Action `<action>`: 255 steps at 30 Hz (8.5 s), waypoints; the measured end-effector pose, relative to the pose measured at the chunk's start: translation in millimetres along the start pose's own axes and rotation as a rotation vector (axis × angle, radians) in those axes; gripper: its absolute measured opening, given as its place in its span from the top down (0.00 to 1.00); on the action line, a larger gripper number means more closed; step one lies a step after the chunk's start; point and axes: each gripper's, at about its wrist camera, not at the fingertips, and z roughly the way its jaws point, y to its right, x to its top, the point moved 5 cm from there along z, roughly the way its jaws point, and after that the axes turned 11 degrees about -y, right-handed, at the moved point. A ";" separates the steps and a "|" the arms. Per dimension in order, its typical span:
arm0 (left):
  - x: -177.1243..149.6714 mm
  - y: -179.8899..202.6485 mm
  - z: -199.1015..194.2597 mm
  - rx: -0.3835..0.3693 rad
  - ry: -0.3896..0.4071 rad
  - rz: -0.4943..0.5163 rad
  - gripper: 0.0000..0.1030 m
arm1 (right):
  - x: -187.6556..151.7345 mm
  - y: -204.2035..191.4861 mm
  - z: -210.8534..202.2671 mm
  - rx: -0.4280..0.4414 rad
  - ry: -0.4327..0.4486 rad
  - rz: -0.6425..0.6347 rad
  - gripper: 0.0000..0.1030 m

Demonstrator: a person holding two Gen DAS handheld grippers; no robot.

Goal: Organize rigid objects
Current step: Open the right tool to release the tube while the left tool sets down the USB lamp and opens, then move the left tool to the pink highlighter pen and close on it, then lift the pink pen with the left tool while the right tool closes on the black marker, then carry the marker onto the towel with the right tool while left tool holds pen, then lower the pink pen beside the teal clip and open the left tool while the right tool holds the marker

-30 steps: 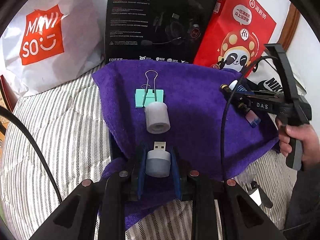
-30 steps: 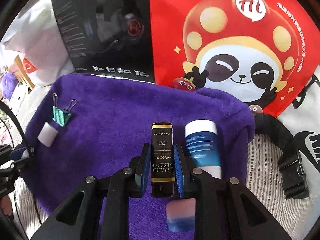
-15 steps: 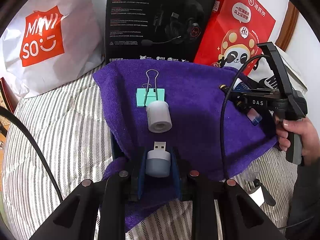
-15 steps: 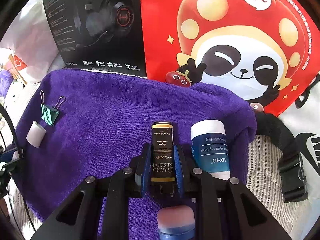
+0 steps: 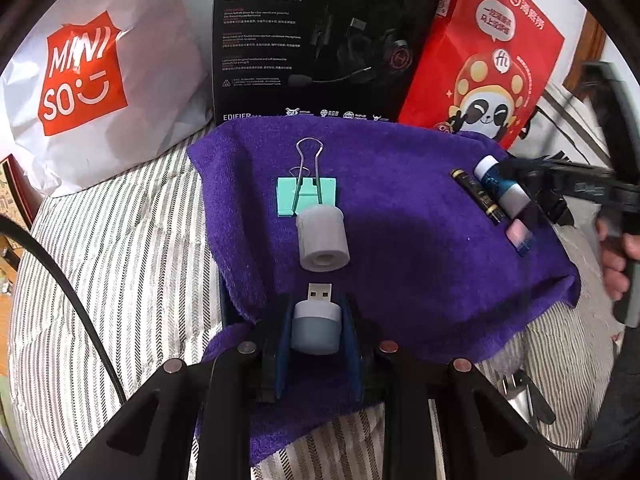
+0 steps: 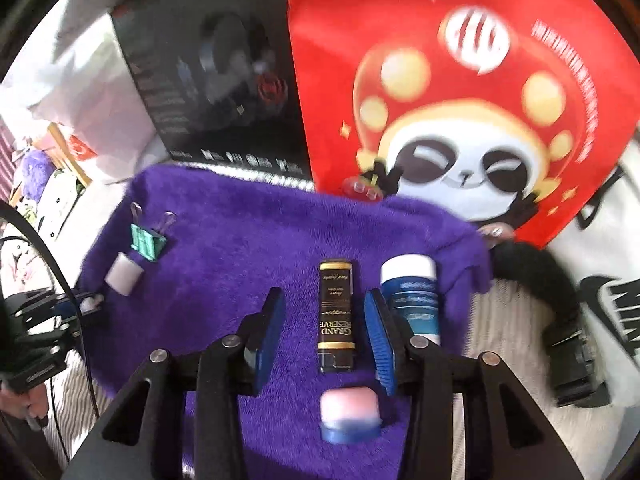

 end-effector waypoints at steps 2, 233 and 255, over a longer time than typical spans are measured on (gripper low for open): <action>1.8 0.8 3.3 0.006 -0.010 -0.001 0.78 | 1.0 1.5 -16.9 -0.002 0.034 -0.011 0.56; 70.0 48.9 49.2 -0.004 -0.135 0.050 0.84 | -9.4 -34.2 17.6 0.088 0.031 -0.041 0.88; 68.9 43.6 21.0 -0.018 -0.122 0.087 0.72 | -6.1 -32.8 29.8 0.084 0.012 -0.020 0.88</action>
